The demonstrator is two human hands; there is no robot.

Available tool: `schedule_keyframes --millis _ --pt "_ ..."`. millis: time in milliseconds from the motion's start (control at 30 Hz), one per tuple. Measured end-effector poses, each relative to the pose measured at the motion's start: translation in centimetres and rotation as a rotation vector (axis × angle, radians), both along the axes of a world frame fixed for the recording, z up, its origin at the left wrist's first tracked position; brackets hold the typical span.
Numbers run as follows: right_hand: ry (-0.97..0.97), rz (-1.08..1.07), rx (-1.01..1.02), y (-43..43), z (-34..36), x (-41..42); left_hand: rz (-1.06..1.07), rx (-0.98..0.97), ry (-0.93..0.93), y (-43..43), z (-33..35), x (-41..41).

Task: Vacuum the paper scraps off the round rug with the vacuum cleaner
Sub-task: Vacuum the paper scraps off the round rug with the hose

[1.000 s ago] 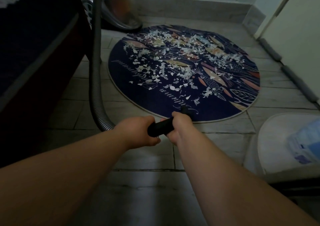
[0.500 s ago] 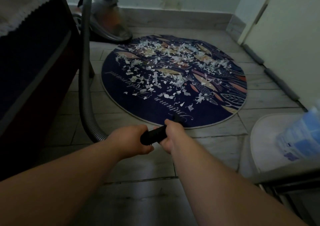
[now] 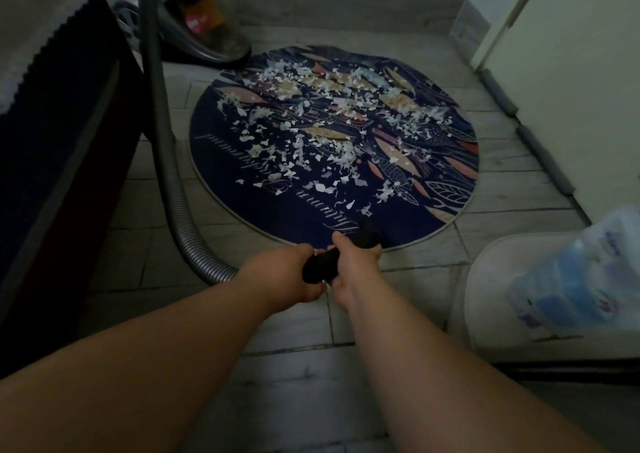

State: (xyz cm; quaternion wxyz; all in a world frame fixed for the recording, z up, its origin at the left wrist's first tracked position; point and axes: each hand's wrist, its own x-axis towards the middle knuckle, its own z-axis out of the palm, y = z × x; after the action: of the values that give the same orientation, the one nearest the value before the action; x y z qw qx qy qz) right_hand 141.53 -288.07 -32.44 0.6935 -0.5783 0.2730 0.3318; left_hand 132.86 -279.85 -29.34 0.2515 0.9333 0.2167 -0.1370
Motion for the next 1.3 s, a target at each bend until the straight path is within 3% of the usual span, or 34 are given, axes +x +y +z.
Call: schedule_keyframes --millis 233,600,1300 --pt "0.035 -0.015 -0.193 -1.7 5.6 2.1 -0.074 -0.123 0.076 -1.4 6.0 2.1" --pt "0.107 -0.080 -0.341 2.3 -2.0 6.9 -0.304 -0.206 0.148 4.6 -1.0 6.6" --pt "0.133 0.044 -0.330 12.0 -1.2 5.5 -0.024 -0.391 0.240 12.1 -2.3 3.3"
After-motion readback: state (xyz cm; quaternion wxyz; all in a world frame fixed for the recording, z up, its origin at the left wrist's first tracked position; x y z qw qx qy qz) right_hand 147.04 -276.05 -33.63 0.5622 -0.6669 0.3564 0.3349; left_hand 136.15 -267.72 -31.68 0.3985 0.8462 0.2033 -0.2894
